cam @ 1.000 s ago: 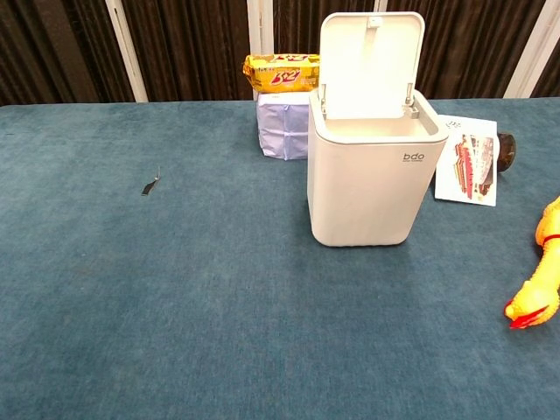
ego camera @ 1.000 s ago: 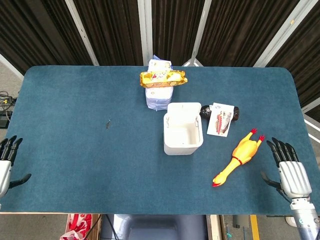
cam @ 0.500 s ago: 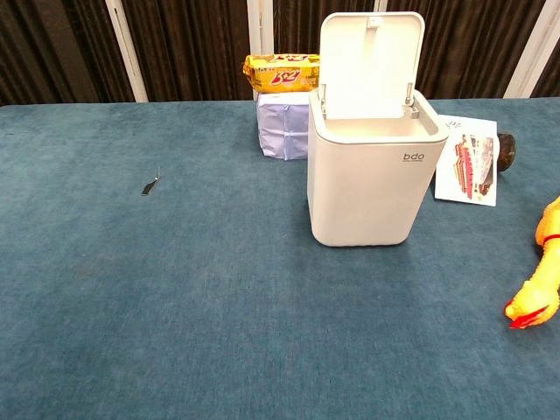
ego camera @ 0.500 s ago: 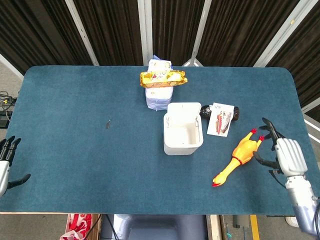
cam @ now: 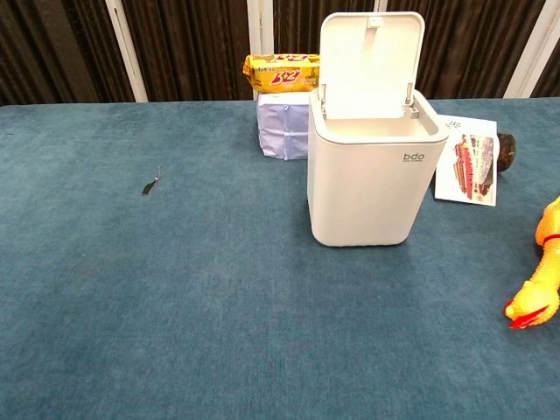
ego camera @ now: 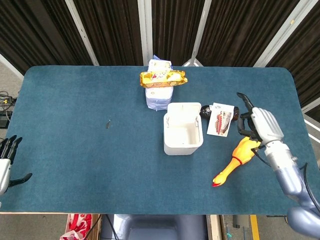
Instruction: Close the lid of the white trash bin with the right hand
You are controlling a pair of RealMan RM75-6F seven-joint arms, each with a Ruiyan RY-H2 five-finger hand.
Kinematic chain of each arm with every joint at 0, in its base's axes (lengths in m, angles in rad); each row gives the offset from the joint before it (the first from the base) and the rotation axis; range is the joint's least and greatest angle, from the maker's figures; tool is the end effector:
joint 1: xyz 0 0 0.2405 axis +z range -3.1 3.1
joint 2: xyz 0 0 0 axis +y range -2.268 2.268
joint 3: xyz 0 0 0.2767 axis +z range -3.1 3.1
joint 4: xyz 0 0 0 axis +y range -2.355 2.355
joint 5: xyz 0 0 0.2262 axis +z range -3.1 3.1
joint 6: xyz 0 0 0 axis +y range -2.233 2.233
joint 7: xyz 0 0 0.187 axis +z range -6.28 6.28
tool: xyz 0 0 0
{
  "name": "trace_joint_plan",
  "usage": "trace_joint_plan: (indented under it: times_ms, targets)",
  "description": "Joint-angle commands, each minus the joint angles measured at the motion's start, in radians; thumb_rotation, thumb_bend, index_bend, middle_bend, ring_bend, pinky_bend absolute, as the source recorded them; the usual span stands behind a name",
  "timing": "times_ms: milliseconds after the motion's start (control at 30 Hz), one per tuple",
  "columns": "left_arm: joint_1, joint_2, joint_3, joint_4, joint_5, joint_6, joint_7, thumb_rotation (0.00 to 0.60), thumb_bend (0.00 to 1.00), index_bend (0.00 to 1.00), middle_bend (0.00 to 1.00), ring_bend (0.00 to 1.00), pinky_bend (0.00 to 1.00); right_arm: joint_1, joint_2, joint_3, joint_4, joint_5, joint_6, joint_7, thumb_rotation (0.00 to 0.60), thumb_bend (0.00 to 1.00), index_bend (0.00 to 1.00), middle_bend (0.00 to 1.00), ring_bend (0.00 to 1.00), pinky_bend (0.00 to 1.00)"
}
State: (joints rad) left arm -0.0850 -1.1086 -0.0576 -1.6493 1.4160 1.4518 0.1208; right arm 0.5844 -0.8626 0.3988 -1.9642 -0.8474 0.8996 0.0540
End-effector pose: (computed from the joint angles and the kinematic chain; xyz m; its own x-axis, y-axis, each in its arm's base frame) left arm -0.3442 0.2276 0.1541 0.4702 0.0380 0.8817 0.8792 0.0667 -0.4717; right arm -0.1709 -0.3989 0.1783 0.0119 -0.2113 0.9773 -0.9987 -0.0503 0.0012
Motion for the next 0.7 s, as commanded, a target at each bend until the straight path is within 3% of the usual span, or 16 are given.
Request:
trace_joint_plan:
  times_ms: [33,233,467,700]
  targets:
    - [-0.005,0.001,-0.001,0.001,-0.009,-0.014,-0.005,0.600,0.00,0.00,0.00,0.00,0.00,0.122,-0.010,0.023,-0.007,0.135,-0.086,-0.072,0.600,0.72,0.00,0.78,0.90,0.89]
    - [-0.009,0.010,-0.002,-0.003,-0.020,-0.029,-0.022,0.600,0.00,0.00,0.00,0.00,0.00,0.243,-0.047,-0.006,0.011,0.297,-0.114,-0.151,0.600,0.73,0.05,0.78,0.91,0.89]
    - [-0.009,0.016,0.001,-0.006,-0.020,-0.034,-0.037,0.600,0.00,0.00,0.00,0.00,0.00,0.316,-0.082,-0.036,0.002,0.371,-0.086,-0.207,0.600,0.74,0.09,0.78,0.91,0.89]
    - [-0.009,0.022,0.007,-0.012,-0.018,-0.041,-0.045,0.600,0.00,0.00,0.00,0.00,0.00,0.361,-0.102,-0.056,-0.014,0.417,-0.059,-0.238,0.600,0.76,0.25,0.78,0.91,0.89]
